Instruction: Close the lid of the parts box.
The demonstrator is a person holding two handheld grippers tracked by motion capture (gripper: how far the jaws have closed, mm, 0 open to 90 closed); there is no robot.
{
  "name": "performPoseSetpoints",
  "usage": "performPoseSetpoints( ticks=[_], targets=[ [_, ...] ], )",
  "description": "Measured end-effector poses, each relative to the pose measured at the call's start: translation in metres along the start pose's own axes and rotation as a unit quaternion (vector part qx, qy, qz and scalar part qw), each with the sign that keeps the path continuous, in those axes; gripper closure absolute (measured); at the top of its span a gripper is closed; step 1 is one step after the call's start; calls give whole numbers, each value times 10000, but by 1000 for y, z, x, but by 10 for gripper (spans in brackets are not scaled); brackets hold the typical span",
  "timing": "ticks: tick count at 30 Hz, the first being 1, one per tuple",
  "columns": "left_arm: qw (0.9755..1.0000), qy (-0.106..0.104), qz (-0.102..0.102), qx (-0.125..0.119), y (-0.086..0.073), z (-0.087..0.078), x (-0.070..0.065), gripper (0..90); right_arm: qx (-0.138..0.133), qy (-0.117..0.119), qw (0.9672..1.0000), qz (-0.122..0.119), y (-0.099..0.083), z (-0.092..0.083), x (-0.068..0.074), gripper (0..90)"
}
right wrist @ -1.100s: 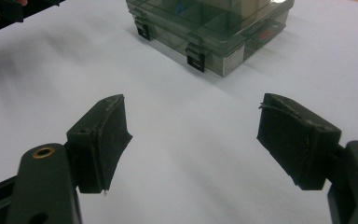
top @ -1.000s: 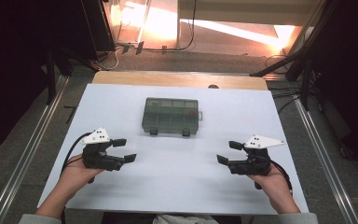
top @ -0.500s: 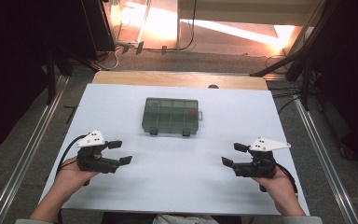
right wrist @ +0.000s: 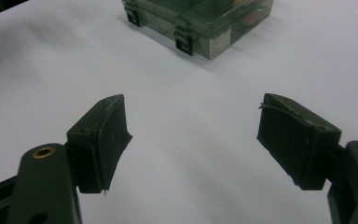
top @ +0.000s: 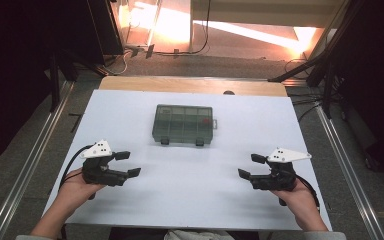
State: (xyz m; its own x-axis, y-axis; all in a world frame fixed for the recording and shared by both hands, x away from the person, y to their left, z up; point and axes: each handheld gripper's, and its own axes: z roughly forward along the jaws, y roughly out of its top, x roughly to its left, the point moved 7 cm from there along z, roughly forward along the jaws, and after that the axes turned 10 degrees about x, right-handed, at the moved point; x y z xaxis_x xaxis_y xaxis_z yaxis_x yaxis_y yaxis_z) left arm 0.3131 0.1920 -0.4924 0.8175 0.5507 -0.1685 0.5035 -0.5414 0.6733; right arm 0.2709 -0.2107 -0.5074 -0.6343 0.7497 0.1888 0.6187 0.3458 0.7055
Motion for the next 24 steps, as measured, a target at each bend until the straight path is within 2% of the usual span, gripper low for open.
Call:
performPoseSetpoints(
  ticks=[24],
  targets=[
    [10000, 2, 50, 66, -1, 3, -1, 245, 45, 15, 10000, -10, 0, 1, -1, 248]
  ],
)
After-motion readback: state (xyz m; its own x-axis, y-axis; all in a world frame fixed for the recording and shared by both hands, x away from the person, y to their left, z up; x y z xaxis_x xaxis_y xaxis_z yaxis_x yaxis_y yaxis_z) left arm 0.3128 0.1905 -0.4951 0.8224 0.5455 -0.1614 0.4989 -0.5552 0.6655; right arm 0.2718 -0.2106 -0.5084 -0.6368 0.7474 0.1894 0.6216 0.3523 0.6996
